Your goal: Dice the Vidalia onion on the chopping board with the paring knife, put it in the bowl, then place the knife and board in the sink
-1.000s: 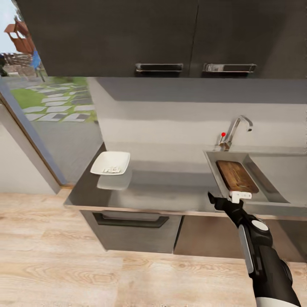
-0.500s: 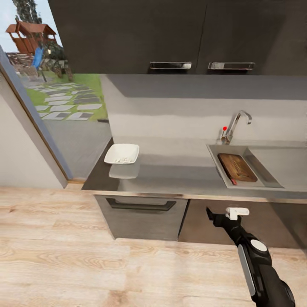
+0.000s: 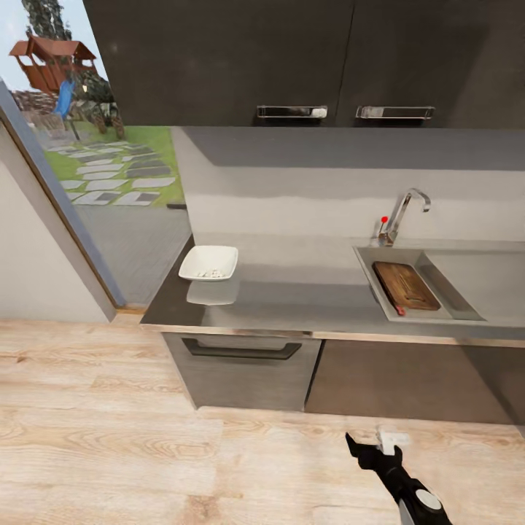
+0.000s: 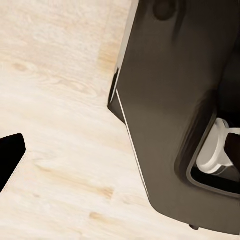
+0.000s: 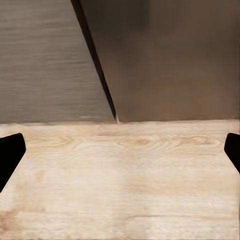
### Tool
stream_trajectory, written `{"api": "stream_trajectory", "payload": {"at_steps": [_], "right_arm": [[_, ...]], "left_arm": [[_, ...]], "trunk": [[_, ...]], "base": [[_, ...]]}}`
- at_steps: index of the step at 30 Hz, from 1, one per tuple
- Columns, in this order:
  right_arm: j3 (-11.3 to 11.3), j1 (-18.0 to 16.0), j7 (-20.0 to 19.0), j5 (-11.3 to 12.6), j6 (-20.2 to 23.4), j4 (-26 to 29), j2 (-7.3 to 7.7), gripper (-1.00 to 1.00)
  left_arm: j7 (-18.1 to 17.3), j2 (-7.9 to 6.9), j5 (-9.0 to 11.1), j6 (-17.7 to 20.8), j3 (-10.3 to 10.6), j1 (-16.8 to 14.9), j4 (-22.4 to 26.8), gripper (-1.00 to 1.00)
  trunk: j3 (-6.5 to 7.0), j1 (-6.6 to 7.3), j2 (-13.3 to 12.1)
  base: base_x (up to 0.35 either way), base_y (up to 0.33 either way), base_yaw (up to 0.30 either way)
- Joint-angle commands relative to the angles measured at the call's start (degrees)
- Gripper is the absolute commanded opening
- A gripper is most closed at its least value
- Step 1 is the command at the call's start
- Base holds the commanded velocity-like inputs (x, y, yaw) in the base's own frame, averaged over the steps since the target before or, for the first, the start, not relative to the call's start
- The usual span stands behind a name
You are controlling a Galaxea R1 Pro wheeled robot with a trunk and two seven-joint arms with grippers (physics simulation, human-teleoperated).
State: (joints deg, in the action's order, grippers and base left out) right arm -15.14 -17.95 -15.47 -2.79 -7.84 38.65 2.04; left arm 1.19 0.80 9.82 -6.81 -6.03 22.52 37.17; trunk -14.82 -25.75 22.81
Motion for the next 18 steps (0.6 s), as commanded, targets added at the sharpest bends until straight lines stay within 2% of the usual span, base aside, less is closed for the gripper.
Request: {"api": "stream_trajectory", "payload": {"at_steps": [1,4,7,9,10,12,18], "right_arm": [[-0.27,-0.05,-0.43,-0.27,-1.35,-2.28,0.1,1.0],[-0.15,-0.04,-0.23,-0.91,-6.02,-11.94,0.9,1.0],[-0.08,0.0,-0.16,-3.71,-8.51,-18.4,2.42,1.0],[-0.09,0.01,-0.08,-4.95,-10.41,-21.09,2.79,1.0],[-0.08,0.02,0.01,-5.53,-12.17,-25.61,2.9,1.0],[-0.06,0.02,0.18,-5.64,-12.37,-29.41,3.0,1.0],[0.11,0.02,1.86,-6.4,-12.37,-35.8,3.13,1.0]], "left_arm": [[0.05,-0.07,0.47,-0.05,-0.03,-0.14,0.09,1.0],[0.11,-0.33,0.47,-0.03,-0.03,-1.22,0.04,1.0],[0.13,-0.42,0.47,0.02,-0.05,-1.81,-0.2,1.0],[0.13,-0.44,0.47,0.04,-0.1,-1.96,-0.36,1.0],[0.13,-0.61,0.47,0.06,-0.18,-2.03,-0.68,1.0],[0.05,-0.87,0.54,0.04,-0.16,-2.04,-1.17,1.0],[0.14,-0.89,0.55,0.26,-0.2,-2.04,-1.76,1.0]], "trunk": [[-0.08,-0.03,0.1],[-0.08,-0.03,0.1],[-0.08,-0.03,0.1],[-0.08,-0.03,0.1],[-0.08,-0.03,0.1],[-0.08,-0.03,0.1],[-0.08,-0.03,0.1]], "base": [[0.0,0.0,0.0],[0.0,0.0,0.0],[0.0,0.0,0.0],[0.0,0.0,0.0],[0.0,0.0,0.0],[0.0,0.0,0.0],[0.0,0.0,0.0]]}}
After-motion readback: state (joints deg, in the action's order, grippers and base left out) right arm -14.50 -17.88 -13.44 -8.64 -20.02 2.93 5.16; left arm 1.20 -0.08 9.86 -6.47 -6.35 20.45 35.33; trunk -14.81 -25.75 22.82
